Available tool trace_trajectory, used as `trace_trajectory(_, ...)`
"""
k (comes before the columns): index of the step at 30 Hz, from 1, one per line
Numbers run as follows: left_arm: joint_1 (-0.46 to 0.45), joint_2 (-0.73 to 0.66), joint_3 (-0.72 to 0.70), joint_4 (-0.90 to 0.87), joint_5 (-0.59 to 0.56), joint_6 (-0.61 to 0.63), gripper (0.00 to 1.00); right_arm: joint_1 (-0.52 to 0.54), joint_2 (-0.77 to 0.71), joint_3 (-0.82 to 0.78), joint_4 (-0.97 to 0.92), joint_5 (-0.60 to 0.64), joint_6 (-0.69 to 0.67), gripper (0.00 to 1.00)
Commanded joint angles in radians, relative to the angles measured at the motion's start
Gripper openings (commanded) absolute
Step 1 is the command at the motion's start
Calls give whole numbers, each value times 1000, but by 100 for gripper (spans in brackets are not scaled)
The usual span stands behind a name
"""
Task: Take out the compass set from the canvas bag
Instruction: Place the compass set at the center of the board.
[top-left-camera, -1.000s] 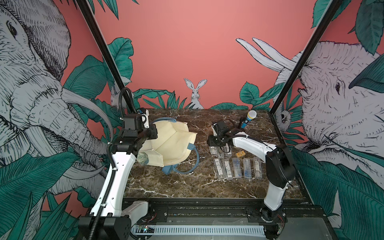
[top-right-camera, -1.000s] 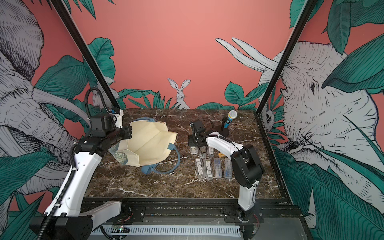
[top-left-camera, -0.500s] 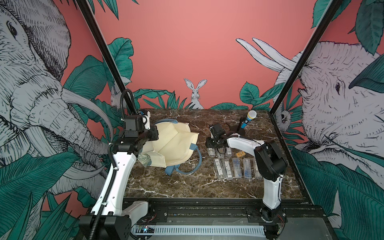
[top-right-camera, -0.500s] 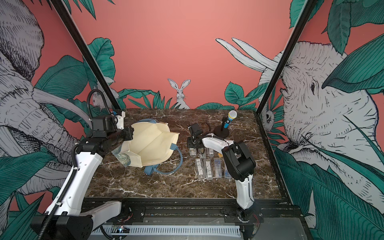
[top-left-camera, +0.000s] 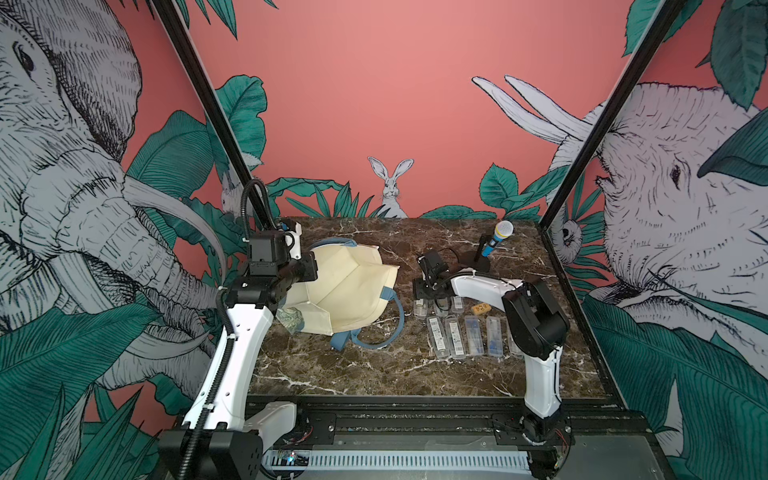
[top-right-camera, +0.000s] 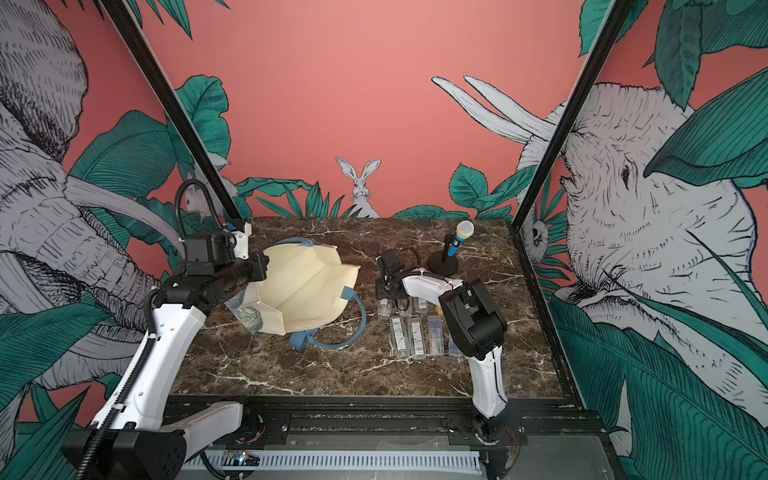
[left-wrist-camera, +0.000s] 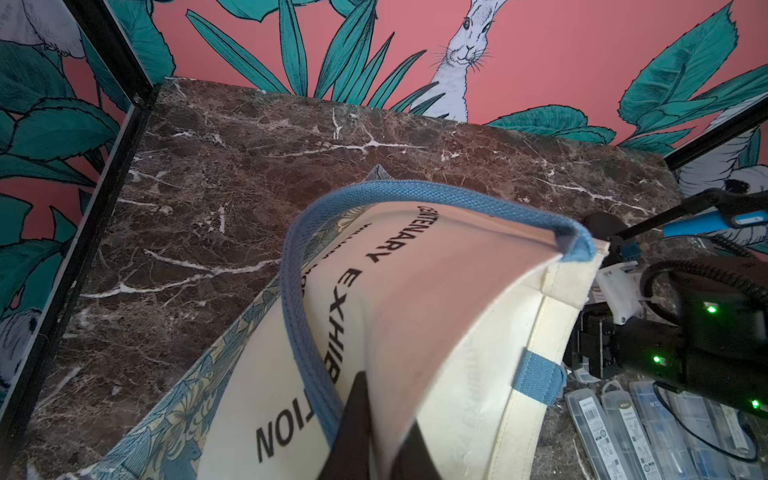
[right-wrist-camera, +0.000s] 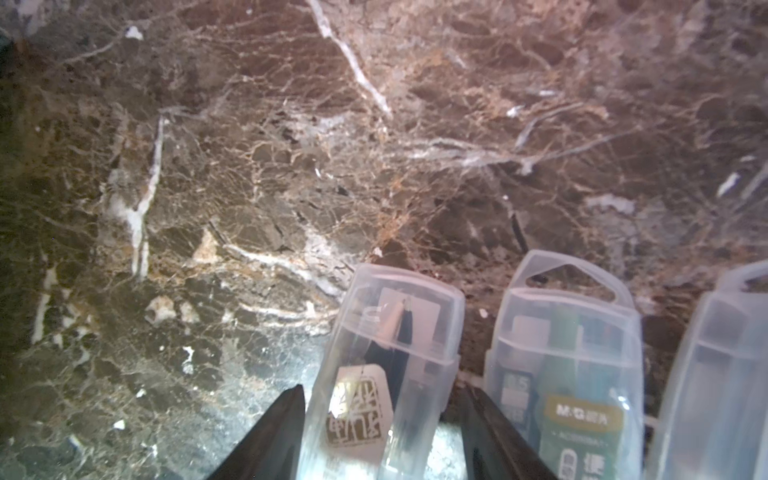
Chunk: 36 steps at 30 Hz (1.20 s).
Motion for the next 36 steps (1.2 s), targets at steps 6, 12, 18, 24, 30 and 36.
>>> trace_trajectory(6,4,-32,-9,47,14,-13,0,56,-114,-11,-15,14,25,56)
trace_trajectory(12,4,-34,-11,40,9,-9,0,83,-66,-26,46,-30,66,45)
trace_trajectory(18,4,-39,-23,41,6,-10,0,90,-31,-45,77,-61,88,42)
trace_trajectory(24,5,-50,-37,48,5,-13,0,84,-9,-99,97,-73,101,42)
trace_trajectory(30,4,-52,-37,47,9,-13,0,83,-41,-104,76,-45,86,43)
trace_trajectory(36,6,-49,-33,44,5,-8,0,77,-80,-108,40,-35,72,46)
